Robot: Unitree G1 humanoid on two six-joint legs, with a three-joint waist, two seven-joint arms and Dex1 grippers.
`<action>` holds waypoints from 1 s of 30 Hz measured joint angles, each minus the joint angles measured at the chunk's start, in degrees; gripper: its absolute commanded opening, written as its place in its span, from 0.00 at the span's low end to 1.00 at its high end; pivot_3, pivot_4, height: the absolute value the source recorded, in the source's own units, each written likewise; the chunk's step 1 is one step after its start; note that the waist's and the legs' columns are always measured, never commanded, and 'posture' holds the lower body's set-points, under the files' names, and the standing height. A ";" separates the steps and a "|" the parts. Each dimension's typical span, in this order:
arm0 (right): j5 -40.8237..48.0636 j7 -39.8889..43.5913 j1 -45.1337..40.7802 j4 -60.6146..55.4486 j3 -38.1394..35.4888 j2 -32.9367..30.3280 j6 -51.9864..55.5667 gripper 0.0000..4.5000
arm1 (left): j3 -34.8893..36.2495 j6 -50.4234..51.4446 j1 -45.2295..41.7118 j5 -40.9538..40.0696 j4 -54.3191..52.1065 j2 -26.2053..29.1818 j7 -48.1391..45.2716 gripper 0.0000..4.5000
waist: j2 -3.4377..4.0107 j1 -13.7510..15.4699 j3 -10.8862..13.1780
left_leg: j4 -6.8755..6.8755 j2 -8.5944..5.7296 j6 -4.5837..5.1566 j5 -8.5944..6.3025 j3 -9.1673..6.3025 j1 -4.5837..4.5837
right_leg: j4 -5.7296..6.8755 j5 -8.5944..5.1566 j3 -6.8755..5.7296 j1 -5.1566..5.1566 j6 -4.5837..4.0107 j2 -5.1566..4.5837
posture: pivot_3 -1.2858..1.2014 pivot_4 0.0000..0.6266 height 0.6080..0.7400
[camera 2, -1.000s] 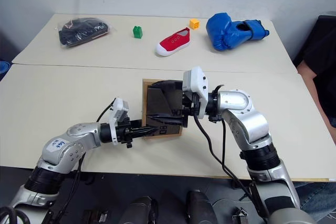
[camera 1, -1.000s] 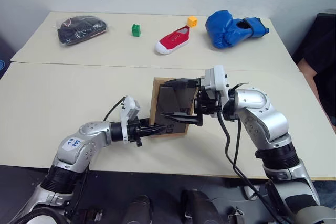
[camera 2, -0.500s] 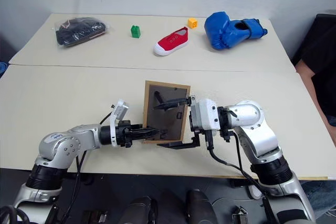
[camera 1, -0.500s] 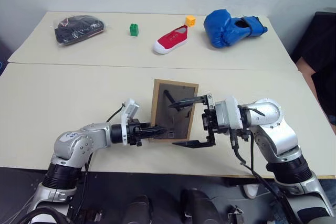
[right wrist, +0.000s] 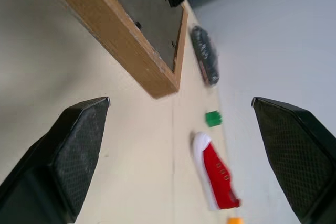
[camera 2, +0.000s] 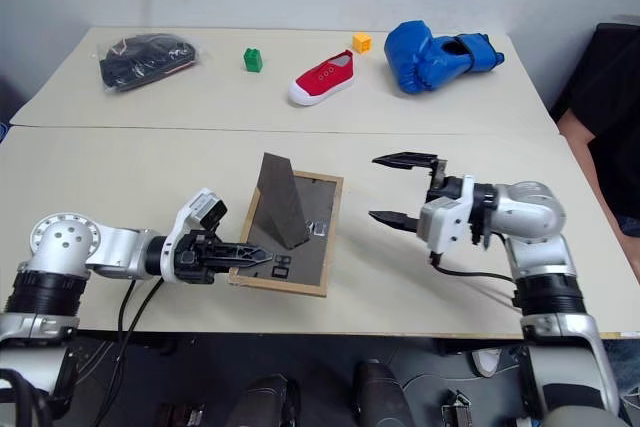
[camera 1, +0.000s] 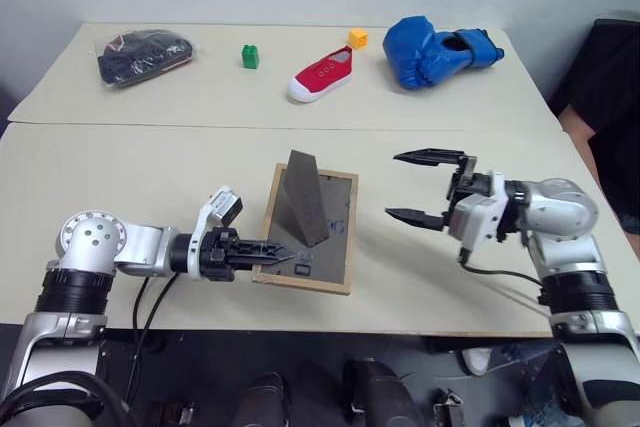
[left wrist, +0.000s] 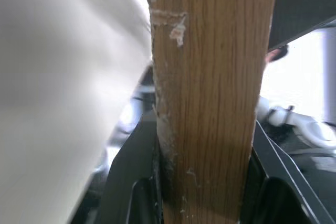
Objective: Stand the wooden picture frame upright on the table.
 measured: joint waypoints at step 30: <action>-25.81 -36.19 -4.74 8.95 10.47 0.74 -8.84 0.28 | 6.60 -14.64 3.19 -18.71 -9.59 4.77 20.51 0.88 | -0.01 -0.96 0.00 | 0.03 0.06 -0.13 0.08 0.02 -0.02 | 0.36 -0.04 0.05 -0.08 -0.07 0.11 | 0.52 0.24 1.00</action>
